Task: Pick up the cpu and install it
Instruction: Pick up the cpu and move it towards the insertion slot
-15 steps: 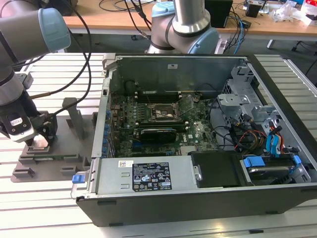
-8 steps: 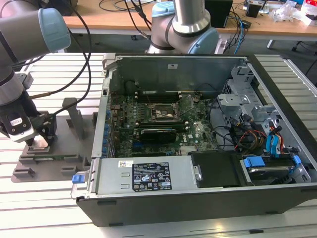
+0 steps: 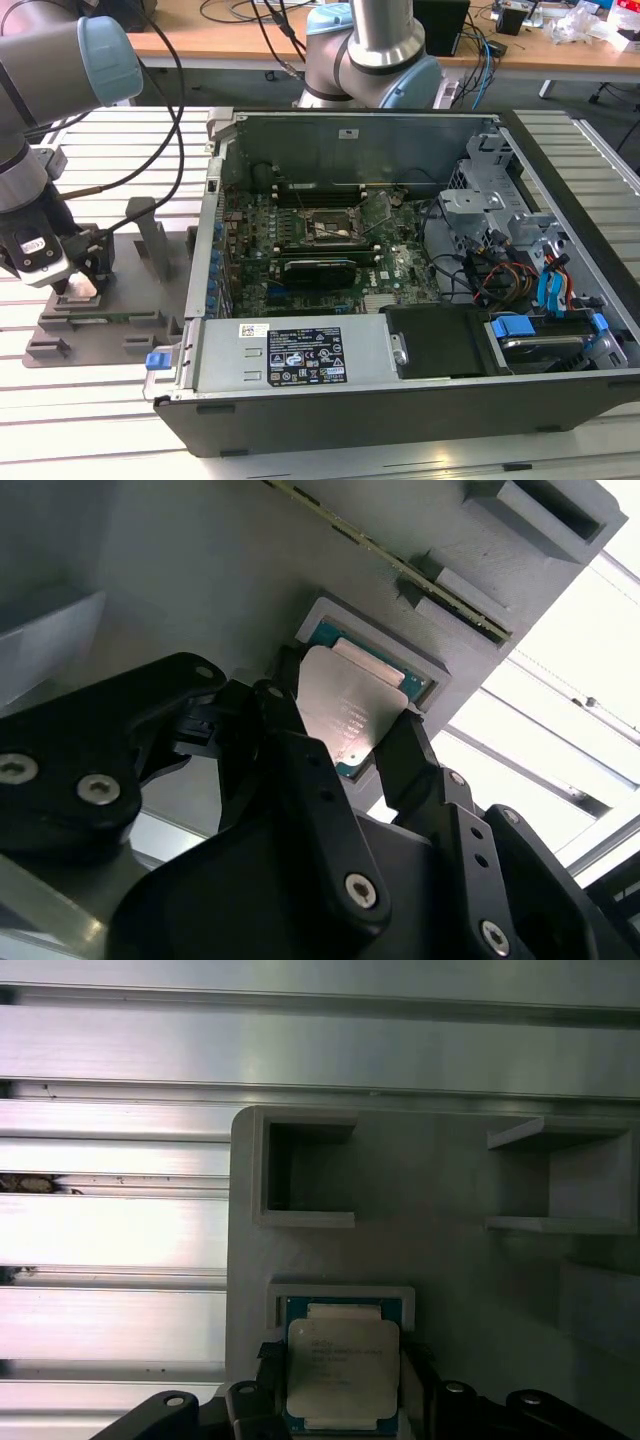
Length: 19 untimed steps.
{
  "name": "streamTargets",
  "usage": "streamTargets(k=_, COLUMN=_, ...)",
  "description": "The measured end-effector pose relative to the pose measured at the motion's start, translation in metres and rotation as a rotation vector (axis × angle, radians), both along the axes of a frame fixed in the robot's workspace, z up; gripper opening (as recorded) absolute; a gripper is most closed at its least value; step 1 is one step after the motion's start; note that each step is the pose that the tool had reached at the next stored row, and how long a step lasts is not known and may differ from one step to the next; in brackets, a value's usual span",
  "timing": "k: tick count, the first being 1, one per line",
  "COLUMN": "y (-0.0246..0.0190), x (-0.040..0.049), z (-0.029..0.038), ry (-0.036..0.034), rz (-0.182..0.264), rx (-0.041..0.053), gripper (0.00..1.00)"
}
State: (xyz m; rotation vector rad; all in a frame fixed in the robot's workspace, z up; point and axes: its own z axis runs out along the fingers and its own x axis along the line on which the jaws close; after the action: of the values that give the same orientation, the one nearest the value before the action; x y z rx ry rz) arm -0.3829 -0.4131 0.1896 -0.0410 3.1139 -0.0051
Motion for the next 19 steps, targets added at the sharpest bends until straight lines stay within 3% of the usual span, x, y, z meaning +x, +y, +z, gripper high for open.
streamTargets(k=19, y=0.0001, x=0.0001, z=0.0001, ry=-0.0007, rz=0.000, rx=0.0005, gripper=0.55)
